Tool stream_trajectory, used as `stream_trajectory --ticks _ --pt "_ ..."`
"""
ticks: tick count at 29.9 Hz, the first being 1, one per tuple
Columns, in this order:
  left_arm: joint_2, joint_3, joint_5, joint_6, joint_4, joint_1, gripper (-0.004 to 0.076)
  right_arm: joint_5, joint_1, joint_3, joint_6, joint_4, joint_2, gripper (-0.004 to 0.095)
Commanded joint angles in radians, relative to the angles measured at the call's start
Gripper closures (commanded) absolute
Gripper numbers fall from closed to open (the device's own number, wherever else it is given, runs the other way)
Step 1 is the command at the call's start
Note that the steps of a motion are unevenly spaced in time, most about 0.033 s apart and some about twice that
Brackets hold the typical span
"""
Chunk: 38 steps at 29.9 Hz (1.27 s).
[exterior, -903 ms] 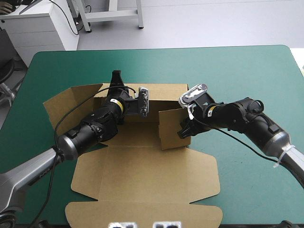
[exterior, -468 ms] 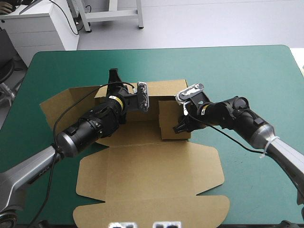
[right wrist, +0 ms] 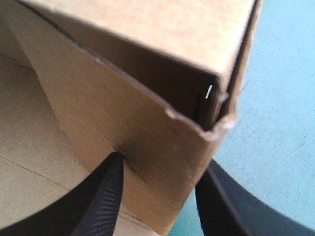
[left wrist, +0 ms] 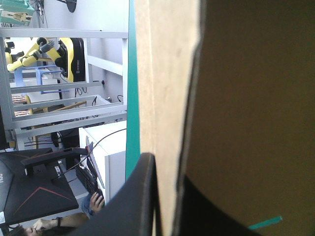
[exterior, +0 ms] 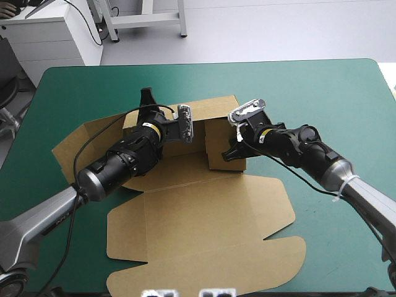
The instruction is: Fold the box
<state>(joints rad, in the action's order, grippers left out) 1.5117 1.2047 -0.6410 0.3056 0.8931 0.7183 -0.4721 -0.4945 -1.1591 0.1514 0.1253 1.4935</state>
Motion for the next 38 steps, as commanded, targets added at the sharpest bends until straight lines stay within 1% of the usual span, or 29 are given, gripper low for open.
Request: stream_trajectory --ticks 1,4,8,13,15,16,19,20,22,23,28,33,35,38 --pt "-0.024 0.028 0.038 -0.015 -0.009 0.003 0.0732 0.078 0.003 -0.024 0.006 -0.011 -0.014 0.0497" --pt "-0.024 0.028 0.038 -0.015 -0.009 0.003 0.0732 0.109 0.003 -0.018 0.006 -0.008 0.006 0.0499" --pt "-0.024 0.028 0.036 -0.015 -0.009 0.003 0.0732 0.109 0.003 -0.018 0.008 -0.008 0.024 0.0530" --pt "-0.024 0.028 0.037 -0.015 -0.009 0.003 0.0732 0.121 0.003 0.003 0.008 0.026 0.028 0.0644" --pt "-0.024 0.028 0.037 -0.015 -0.009 0.003 0.0732 0.162 0.003 0.039 0.008 0.048 0.028 0.0696" --pt "-0.024 0.028 0.037 -0.015 -0.009 0.003 0.0732 0.185 0.003 0.056 0.008 0.066 0.028 0.0705" --pt "-0.024 0.028 0.037 -0.015 -0.009 0.003 0.0732 0.285 0.003 0.120 0.013 0.110 0.028 0.0757" --pt "-0.024 0.028 0.037 -0.015 -0.009 0.003 0.0732 0.320 0.003 0.145 0.013 0.127 0.028 0.0786" --pt "-0.024 0.028 0.038 -0.015 -0.009 0.003 0.0732 0.354 0.000 0.172 0.014 0.127 0.028 0.0863" --pt "-0.024 0.028 0.040 -0.015 -0.009 0.003 0.0732 0.366 0.000 0.185 0.016 0.127 0.028 0.0920" --pt "-0.024 0.028 0.042 -0.015 -0.009 0.003 0.0732 0.377 0.000 0.192 0.016 0.127 0.028 0.0926" --pt "-0.024 0.028 0.004 0.002 -0.009 0.017 0.0720 0.390 0.000 0.192 0.016 0.138 0.028 0.0926" --pt "-0.024 0.028 -0.024 0.026 -0.009 0.031 0.0678 0.402 0.000 0.192 0.016 0.150 0.028 0.0926" --pt "-0.024 0.028 -0.047 0.031 -0.004 0.054 0.0569 0.409 0.000 0.192 0.016 0.159 0.028 0.0926"
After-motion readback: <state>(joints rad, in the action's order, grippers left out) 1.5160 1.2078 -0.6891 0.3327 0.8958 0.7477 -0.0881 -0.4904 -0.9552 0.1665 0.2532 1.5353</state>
